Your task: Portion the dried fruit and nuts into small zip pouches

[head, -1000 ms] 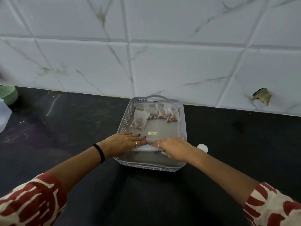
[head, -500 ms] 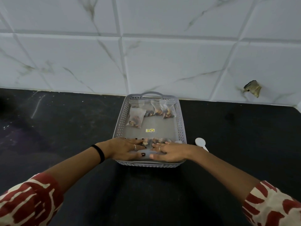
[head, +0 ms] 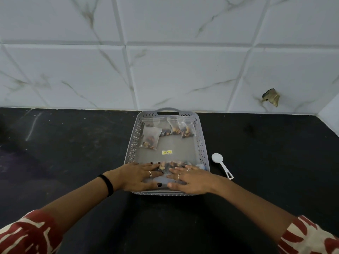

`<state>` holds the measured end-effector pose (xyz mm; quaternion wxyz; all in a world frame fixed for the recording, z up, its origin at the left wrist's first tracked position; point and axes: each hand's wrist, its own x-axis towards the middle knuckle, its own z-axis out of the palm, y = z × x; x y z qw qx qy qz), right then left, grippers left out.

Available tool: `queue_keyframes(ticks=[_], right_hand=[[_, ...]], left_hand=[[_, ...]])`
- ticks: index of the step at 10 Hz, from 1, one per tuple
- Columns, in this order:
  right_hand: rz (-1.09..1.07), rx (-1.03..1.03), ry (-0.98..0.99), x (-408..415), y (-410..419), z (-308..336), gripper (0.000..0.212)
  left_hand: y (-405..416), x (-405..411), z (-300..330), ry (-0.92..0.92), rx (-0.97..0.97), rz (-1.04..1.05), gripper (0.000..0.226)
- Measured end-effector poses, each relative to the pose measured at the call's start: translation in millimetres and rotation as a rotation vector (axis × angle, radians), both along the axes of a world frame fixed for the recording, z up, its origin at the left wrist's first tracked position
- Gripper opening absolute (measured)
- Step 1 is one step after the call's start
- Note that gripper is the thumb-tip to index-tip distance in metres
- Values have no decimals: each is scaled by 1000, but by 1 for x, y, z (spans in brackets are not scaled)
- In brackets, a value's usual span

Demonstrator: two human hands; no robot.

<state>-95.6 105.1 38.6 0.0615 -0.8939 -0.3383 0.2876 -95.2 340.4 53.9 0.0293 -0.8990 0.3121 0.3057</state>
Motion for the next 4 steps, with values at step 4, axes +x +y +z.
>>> queue_keyframes(ticks=[4], right_hand=[[-231,352,47,-14,-12,10,41]], left_hand=[[-21,-11,6,50,-74,117,106]])
